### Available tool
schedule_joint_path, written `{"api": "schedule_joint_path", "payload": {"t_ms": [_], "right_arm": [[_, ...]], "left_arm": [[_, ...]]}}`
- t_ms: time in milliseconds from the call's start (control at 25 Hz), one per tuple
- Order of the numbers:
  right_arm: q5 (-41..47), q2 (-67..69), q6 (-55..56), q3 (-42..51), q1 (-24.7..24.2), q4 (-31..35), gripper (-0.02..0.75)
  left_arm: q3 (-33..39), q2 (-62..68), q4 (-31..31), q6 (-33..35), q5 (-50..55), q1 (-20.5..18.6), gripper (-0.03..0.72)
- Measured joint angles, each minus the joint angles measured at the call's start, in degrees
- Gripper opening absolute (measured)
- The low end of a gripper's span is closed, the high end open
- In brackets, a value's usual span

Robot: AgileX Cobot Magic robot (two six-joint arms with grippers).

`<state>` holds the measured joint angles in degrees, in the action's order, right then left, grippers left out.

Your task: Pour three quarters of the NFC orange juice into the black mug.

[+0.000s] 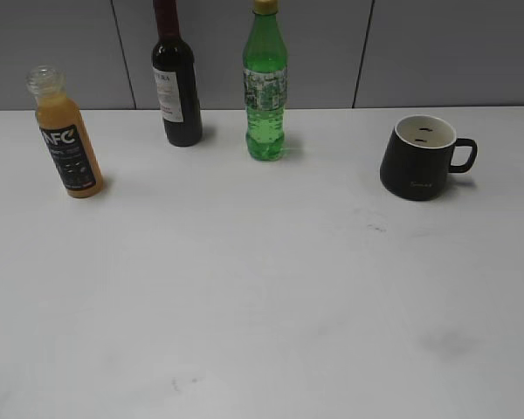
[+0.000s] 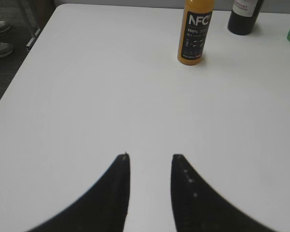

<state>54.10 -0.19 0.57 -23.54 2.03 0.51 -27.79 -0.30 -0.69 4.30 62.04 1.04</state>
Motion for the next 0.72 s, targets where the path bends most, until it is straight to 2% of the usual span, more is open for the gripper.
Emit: {"api": "schedule_joint_path", "payload": {"t_ms": [440,720], "right_arm": [[-0.7,0.0,0.0,-0.5,0.0,0.0,0.640],[-19.7,3.6,0.0,-0.8,0.0,-1.1,0.650]], "left_arm": [[0.0,0.0,0.0,0.0,0.0,0.0,0.235],[0.0,0.0,0.0,0.0,0.0,0.0,0.235]]}}
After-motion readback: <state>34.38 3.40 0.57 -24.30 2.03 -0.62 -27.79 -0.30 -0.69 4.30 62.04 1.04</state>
